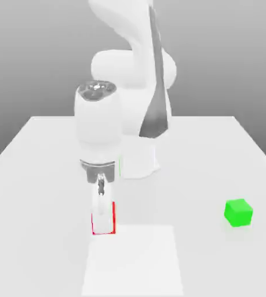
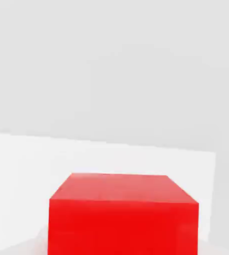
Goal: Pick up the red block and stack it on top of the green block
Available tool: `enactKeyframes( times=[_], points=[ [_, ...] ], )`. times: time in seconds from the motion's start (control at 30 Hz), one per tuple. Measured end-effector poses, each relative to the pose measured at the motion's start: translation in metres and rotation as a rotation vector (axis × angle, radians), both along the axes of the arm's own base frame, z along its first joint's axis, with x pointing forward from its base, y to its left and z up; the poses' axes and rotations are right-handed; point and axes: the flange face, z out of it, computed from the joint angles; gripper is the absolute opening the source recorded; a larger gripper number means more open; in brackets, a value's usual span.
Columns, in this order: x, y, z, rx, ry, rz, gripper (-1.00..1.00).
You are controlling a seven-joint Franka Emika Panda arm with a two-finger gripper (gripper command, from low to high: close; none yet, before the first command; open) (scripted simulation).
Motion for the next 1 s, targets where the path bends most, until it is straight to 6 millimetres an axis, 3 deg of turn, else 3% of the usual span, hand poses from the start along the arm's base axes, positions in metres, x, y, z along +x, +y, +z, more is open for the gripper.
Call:
enactKeyframes(
  times=[0.1, 0.3, 0.47, 0.63, 0.73, 0.87, 0.9, 1.0],
  points=[
    [0.0, 0.066, 0.005, 0.001, -0.001, 0.292, -1.0],
    [-0.019, 0.158, 0.015, 0.001, -0.001, 0.782, -1.0],
    [-0.05, 0.226, 0.023, 0.001, -0.001, 1.181, -1.0],
    [-0.097, 0.29, 0.031, -0.002, -0.001, 1.593, -1.0],
    [-0.111, 0.307, 0.017, -0.006, 0.0, 1.706, -1.0],
    [-0.112, 0.309, -0.021, -0.007, 0.0, 1.719, -1.0],
    [-0.113, 0.309, -0.029, -0.006, 0.0, 1.721, 1.0],
    [-0.113, 0.309, -0.029, -0.006, 0.0, 1.721, 1.0]
  ],
)
